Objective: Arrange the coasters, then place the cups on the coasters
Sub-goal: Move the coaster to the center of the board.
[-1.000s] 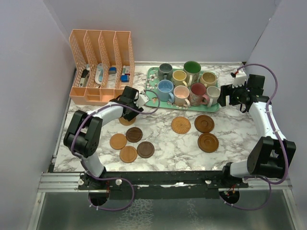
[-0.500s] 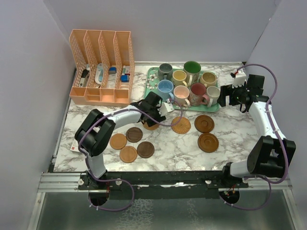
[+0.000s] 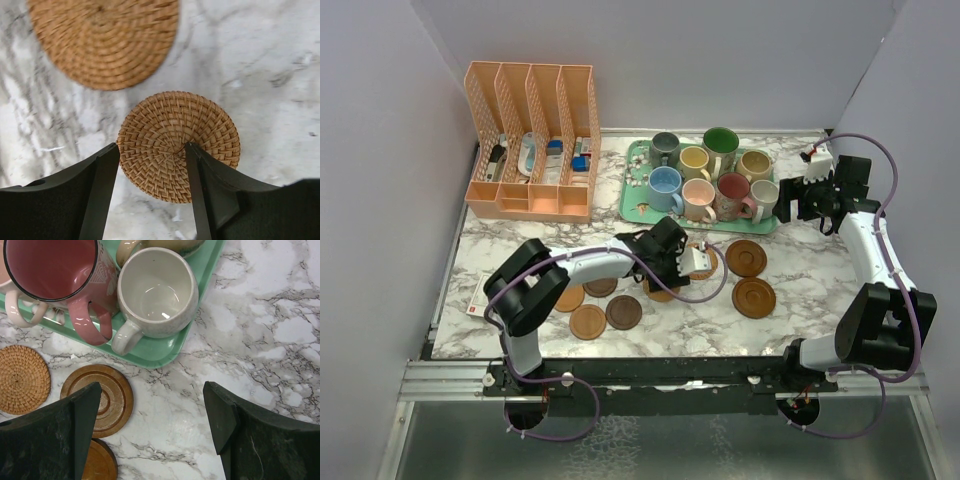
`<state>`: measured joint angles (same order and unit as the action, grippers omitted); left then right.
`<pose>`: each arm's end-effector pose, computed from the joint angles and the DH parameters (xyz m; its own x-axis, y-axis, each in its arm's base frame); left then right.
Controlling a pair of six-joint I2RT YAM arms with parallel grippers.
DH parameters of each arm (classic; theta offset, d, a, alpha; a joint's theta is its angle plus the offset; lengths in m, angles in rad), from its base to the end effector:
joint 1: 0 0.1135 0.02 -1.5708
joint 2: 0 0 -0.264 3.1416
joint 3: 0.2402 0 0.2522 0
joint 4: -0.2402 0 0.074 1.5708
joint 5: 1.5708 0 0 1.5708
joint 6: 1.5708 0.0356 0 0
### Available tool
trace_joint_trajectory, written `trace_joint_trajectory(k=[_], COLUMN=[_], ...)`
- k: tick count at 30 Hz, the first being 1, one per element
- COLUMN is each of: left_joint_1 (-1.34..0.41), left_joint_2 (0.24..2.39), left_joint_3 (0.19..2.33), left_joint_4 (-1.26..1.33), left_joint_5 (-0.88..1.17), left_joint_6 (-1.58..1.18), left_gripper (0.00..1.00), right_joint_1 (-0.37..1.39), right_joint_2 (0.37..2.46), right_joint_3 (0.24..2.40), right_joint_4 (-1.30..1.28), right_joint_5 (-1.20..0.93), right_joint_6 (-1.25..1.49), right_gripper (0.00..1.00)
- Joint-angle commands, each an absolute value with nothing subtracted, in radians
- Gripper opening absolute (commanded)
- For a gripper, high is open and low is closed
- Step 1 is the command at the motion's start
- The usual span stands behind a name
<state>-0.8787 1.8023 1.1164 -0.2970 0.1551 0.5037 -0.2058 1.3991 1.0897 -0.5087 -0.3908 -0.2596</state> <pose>0.2310 -0.2874 0.1709 -0.0715 0.8336 -0.5478 0.9704 0.1852 0.1551 0.2960 -0.0479 0.2781 -0.6736 -0.1018 -0.7321 -0.2471 0.9645 0.0932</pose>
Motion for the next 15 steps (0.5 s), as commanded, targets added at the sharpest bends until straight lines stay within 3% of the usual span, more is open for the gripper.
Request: trace_joint_trajectory(k=[1,15], left_joint_1=[-0.956,-1.036], left_joint_2=[1.825,1.966], left_joint_3=[1.072,1.274], left_joint_4=[-0.489,-0.511], left_joint_5=[0.291,0.326], left_joint_6=[0.476,0.481], left_gripper=[0.59,0.58], right_joint_1=[-0.207,-0.208], right_joint_2=[1.400,1.401], right_joint_3=[1.103,1.103], right_joint_4=[-0.509,-0.511], right_joint_5=[-0.391,-0.388], right_joint_6=[-0.273,-0.275], right_gripper=[0.84,0.84])
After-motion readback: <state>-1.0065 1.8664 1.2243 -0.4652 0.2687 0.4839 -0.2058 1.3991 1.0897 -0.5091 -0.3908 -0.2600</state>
